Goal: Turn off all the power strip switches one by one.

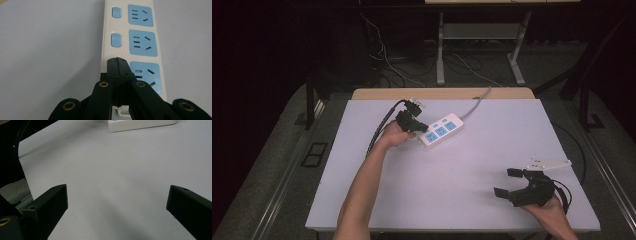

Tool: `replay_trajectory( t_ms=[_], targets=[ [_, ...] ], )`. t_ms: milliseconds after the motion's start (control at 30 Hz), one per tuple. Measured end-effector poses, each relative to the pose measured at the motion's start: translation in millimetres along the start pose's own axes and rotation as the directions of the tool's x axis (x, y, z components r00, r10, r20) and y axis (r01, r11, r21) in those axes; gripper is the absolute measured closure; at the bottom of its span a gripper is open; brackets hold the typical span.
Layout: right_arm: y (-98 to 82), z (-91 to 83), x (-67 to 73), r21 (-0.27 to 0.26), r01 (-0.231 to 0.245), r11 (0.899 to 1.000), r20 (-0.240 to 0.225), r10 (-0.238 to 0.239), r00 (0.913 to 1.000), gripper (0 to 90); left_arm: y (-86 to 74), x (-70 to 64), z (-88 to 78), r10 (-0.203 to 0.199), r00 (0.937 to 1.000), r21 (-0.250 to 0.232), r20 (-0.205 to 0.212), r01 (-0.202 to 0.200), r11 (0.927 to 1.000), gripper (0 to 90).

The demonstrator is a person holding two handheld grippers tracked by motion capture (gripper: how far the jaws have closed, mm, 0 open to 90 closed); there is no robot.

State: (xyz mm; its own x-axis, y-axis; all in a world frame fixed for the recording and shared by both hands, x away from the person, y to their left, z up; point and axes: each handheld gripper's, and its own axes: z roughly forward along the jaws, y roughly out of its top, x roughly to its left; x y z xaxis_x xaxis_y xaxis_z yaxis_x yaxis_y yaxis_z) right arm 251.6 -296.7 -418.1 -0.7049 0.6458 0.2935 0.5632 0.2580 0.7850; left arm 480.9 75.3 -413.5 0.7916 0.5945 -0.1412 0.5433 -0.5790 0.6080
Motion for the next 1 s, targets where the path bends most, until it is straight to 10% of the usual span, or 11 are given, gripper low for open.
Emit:
replay_trajectory(
  t_ms=[667, 1000],
  targets=[
    [0.3, -0.9, -1.5, -0.003, -0.005, 1.000, 0.002, 0.005, 1.0000, 3.5, -1.6, 0.3, -2.2, -0.017, 0.9998, 0.012, -0.002, 0.017, 0.9998, 89.6],
    [0.2, -1.6, -2.8, -0.008, -0.008, 1.000, 0.000, 0.008, 1.0000, 3.5, -0.9, 2.0, -6.3, -0.050, 0.9987, -0.068, -0.008, 0.049, 0.9965, 89.7]
  ],
)
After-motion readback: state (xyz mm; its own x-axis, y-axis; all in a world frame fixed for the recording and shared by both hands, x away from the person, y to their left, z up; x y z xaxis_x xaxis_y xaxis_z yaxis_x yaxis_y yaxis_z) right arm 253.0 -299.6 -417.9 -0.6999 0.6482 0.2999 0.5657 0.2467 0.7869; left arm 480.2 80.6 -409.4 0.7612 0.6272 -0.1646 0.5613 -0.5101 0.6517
